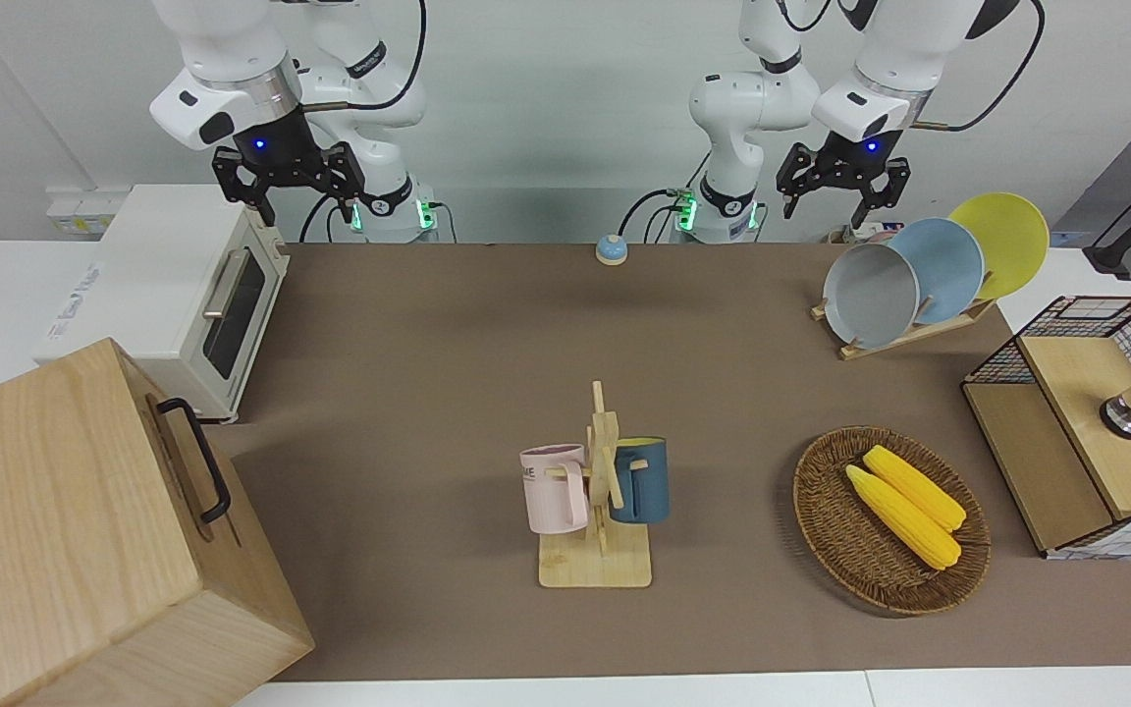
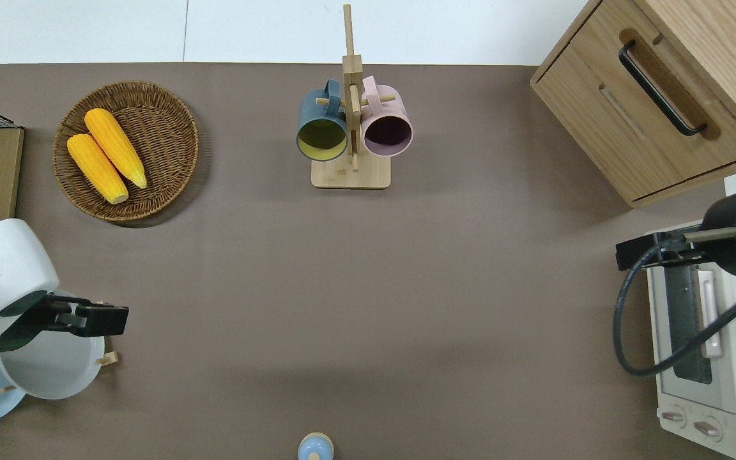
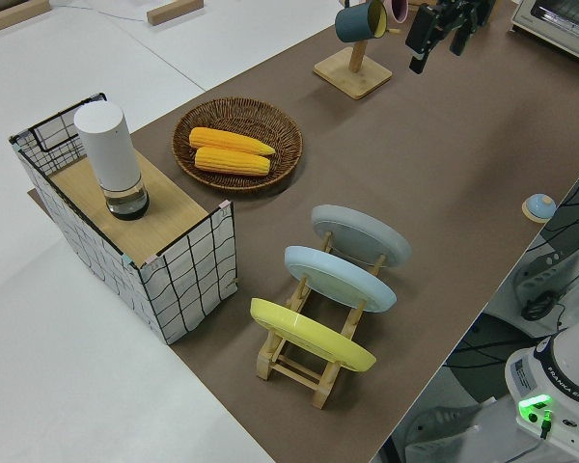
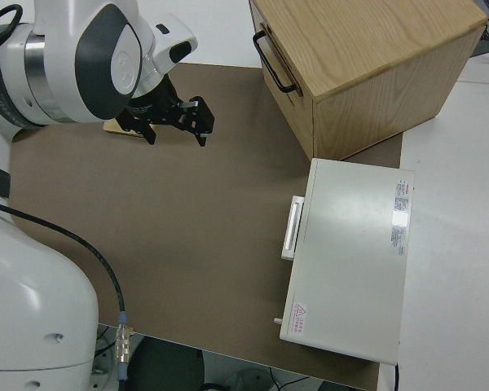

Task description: Pick gray plate from low plate rack and place it on table with left arm

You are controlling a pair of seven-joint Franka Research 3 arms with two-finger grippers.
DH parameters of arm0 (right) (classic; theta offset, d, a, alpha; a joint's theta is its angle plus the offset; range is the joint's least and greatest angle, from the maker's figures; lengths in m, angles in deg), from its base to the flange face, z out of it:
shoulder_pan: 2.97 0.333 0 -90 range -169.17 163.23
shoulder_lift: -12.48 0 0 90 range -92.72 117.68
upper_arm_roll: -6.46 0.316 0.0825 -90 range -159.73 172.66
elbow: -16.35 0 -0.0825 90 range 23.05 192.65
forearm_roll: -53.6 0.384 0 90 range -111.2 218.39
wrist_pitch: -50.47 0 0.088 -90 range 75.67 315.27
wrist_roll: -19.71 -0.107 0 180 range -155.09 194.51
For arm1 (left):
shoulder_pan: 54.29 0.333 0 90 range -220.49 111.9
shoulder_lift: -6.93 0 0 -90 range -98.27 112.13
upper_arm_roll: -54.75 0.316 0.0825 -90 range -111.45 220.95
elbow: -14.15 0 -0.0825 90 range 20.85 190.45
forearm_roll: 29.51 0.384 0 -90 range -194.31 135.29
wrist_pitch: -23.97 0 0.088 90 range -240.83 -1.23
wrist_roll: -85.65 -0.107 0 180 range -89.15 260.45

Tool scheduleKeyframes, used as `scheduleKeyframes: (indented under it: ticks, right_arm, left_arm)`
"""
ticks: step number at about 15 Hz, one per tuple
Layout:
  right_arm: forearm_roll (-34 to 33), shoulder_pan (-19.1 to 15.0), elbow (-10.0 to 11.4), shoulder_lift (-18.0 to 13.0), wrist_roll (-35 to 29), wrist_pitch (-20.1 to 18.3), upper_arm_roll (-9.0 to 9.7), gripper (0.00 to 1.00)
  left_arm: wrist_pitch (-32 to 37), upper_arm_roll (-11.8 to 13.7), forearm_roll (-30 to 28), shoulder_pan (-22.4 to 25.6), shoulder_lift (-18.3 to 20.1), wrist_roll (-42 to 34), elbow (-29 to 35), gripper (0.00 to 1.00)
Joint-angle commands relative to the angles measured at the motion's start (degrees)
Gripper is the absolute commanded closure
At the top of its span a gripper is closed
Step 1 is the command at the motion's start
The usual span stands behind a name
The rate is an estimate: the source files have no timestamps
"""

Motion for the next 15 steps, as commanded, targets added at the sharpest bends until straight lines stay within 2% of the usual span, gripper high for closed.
scheduleKeyframes:
  ticks: [1, 10, 13, 15]
  right_arm:
    - [0.4, -0.4, -0.3, -0.1, 0.1, -0.8, 0.38, 0.013]
    - [0.4, -0.4, -0.3, -0.1, 0.0, -0.8, 0.38, 0.013]
    - [0.4, -0.4, -0.3, -0.1, 0.0, -0.8, 0.29, 0.013]
    - [0.4, -0.4, -0.3, -0.1, 0.0, -0.8, 0.29, 0.011]
  left_arm:
    - [-1.1, 0.2, 0.0, 0.2, -0.5, 6.9, -0.8, 0.00]
    - [-0.1, 1.0, 0.1, 0.5, -0.1, 7.7, -1.2, 0.00]
    - [0.6, 2.5, 0.1, 0.4, -0.1, 7.6, -1.2, 0.00]
    - [2.0, 2.6, 0.3, 0.5, -0.1, 7.3, -1.2, 0.00]
